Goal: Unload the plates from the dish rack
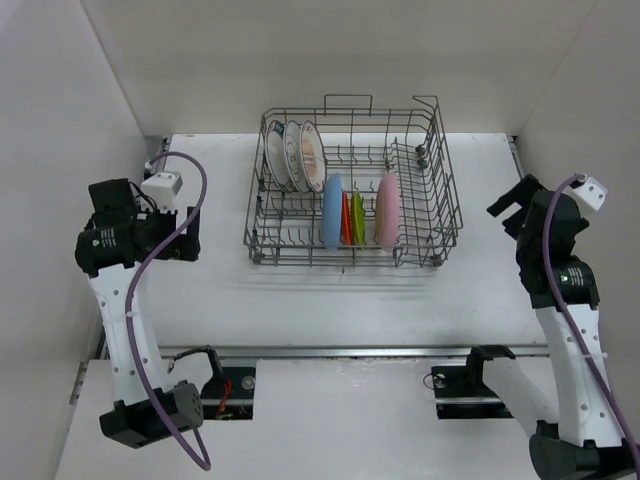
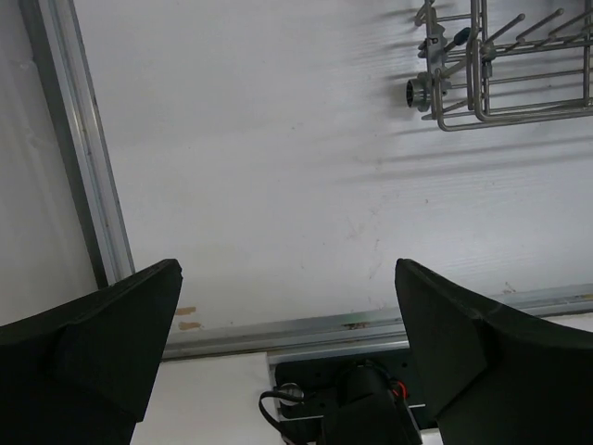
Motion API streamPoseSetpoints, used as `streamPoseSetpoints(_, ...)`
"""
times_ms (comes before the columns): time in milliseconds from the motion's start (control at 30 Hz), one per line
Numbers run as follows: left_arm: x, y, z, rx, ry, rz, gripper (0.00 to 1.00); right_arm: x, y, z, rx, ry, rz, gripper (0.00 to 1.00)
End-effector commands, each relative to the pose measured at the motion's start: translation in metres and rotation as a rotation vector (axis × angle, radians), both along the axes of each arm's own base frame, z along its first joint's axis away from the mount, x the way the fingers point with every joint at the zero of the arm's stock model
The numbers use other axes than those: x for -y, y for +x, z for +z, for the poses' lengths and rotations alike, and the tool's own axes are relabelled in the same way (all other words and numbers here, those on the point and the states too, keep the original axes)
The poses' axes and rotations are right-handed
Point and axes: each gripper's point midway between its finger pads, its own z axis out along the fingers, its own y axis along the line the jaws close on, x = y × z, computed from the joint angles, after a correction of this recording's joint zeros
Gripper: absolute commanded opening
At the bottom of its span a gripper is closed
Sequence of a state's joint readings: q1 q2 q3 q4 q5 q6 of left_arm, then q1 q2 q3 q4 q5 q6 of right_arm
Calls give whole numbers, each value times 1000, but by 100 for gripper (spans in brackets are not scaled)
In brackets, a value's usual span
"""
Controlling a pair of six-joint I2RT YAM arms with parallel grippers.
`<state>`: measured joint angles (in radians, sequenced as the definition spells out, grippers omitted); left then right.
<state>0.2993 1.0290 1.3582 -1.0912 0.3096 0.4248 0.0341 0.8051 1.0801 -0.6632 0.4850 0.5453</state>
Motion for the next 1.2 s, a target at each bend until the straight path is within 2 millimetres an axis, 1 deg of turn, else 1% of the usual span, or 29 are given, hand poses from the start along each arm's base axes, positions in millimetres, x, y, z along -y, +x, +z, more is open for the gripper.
streamPoseSetpoints(0, 3, 5, 8, 15, -20, -7, 100, -3, 5, 32, 110, -5, 24, 100)
streamPoseSetpoints(67, 1, 9, 16, 22, -11, -16, 100, -4, 11, 43, 133, -11, 37, 100)
streamPoseSetpoints(167, 14, 19, 25, 20, -37, -172, 100, -6, 17, 65, 158, -24, 54, 100)
streamPoseSetpoints(200, 15, 29, 49, 81, -36, -180, 100, -8, 25, 65, 148, -21, 66, 100)
streamPoseSetpoints(233, 17, 46, 52, 74, -80, -193, 100, -10, 28, 70, 148, -27, 77, 100)
streamPoseSetpoints(267, 18, 55, 60, 83, -104, -197, 100, -13, 32, 86, 185, -22, 98, 100)
streamPoseSetpoints(300, 22, 68, 95, 162, -93, -216, 100, -15, 40, 85, 169, -28, 112, 100)
streamPoseSetpoints(333, 24, 81, 106, 179, -112, -208, 100, -18, 44, 91, 182, -33, 131, 100)
streamPoseSetpoints(367, 30, 107, 97, 126, -102, -225, 100, -21, 48, 96, 194, -30, 146, 100)
streamPoseSetpoints(400, 34, 121, 105, 141, -72, -228, 100, -25, 53, 102, 210, -33, 171, 100)
streamPoseSetpoints(433, 40, 134, 130, 212, -24, -231, 100, -27, 59, 104, 215, -30, 183, 100)
streamPoseSetpoints(467, 37, 159, 118, 180, 27, -196, 100, -29, 63, 104, 218, -28, 194, 100)
streamPoseSetpoints(500, 59, 171, 120, 199, 40, -233, 100, -31, 65, 110, 241, -27, 202, 100)
streamPoseSetpoints(533, 67, 190, 135, 274, 52, -228, 100, -33, 73, 104, 227, -23, 214, 100)
streamPoseSetpoints(600, 89, 219, 124, 281, 16, -216, 100, -35, 79, 97, 213, -19, 227, 100)
streamPoseSetpoints(667, 100, 245, 131, 356, -27, -192, 97, -36, 84, 88, 188, -17, 227, 100)
streamPoseSetpoints(700, 103, 260, 119, 344, -55, -169, 96, -37, 88, 83, 175, -14, 236, 100)
streamPoseSetpoints(800, 116, 291, 109, 376, -149, -108, 77, -37, 97, 66, 132, -19, 239, 100)
streamPoseSetpoints(833, 117, 304, 88, 339, -136, -82, 72, -37, 97, 66, 132, -19, 239, 100)
streamPoseSetpoints(867, 114, 310, 83, 336, -123, -66, 62, -37, 98, 56, 103, -16, 239, 100)
streamPoseSetpoints(900, 118, 317, 73, 321, -107, -59, 59, -37, 98, 56, 103, -16, 239, 100)
streamPoseSetpoints(933, 118, 319, 68, 313, -95, -68, 59, -37, 98, 56, 103, -16, 239, 100)
streamPoseSetpoints(967, 126, 318, 68, 313, -96, -93, 59, -37, 98, 56, 103, -16, 239, 100)
streamPoseSetpoints(1000, 135, 318, 53, 278, -104, -116, 61, -41, 98, 52, 94, -15, 248, 100)
streamPoseSetpoints(1033, 138, 317, 49, 267, -107, -138, 62, -39, 98, 52, 93, -18, 238, 100)
streamPoseSetpoints(1067, 152, 315, 46, 262, -140, -184, 64, -39, 100, 49, 84, -17, 238, 100)
streamPoseSetpoints(1100, 154, 317, 46, 270, -148, -193, 64, -37, 100, 44, 75, -19, 229, 100)
streamPoseSetpoints(1133, 155, 320, 35, 249, -159, -182, 64, -37, 102, 41, 66, -19, 229, 100)
streamPoseSetpoints(1167, 159, 320, 37, 256, -163, -175, 64, -36, 102, 41, 65, -22, 221, 100)
